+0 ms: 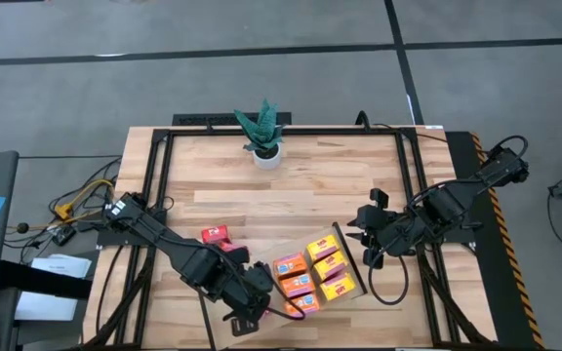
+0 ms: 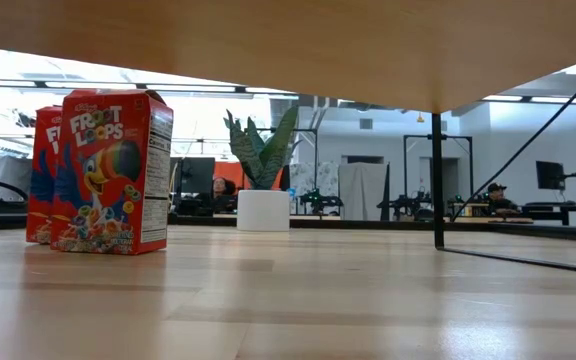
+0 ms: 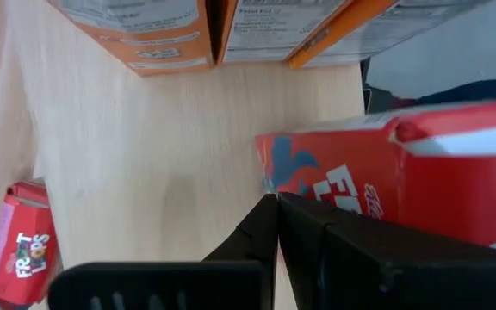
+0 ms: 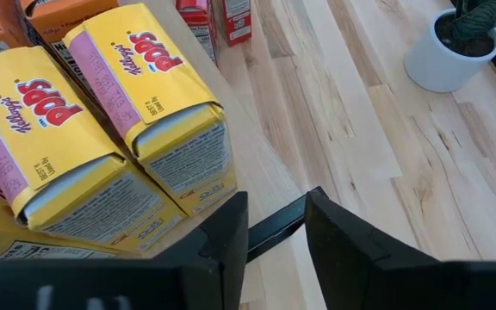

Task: Stack cereal on shelf
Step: Put the top red cereal box on the shelf

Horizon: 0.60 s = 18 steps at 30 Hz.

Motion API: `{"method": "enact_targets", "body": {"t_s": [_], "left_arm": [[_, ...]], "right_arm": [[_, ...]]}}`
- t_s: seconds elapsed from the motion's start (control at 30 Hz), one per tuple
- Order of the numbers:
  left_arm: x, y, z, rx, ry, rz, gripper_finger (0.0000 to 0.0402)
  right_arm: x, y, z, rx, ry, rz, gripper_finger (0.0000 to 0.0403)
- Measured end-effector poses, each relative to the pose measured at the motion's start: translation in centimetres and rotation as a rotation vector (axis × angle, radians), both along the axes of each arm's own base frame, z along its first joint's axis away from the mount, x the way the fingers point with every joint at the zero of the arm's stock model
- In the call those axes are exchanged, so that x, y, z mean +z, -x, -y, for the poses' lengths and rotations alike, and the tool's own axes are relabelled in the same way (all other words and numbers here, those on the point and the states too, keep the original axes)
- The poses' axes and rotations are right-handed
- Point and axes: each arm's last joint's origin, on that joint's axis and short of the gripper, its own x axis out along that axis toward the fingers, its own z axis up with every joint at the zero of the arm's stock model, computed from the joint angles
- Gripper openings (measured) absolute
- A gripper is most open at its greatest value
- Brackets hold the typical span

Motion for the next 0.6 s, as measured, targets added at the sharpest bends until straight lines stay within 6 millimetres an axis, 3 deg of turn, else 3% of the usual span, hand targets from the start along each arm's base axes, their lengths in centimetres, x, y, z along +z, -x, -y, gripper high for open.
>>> {"method": "enact_targets", "body": {"t_s": [0.33, 0.6], "left_arm": [[0.2, -0.7, -0.3, 0.011, 0.060, 0.021, 0.0000], [0.2, -0.1, -1.3, 0.018, 0.012, -0.041, 0.0000]], "right_arm": [[0.0, 0.0, 0.0, 0.000, 0.000, 0.000, 0.0150], [0.0, 0.0, 0.0, 0.000, 0.000, 0.000, 0.0140]]}}
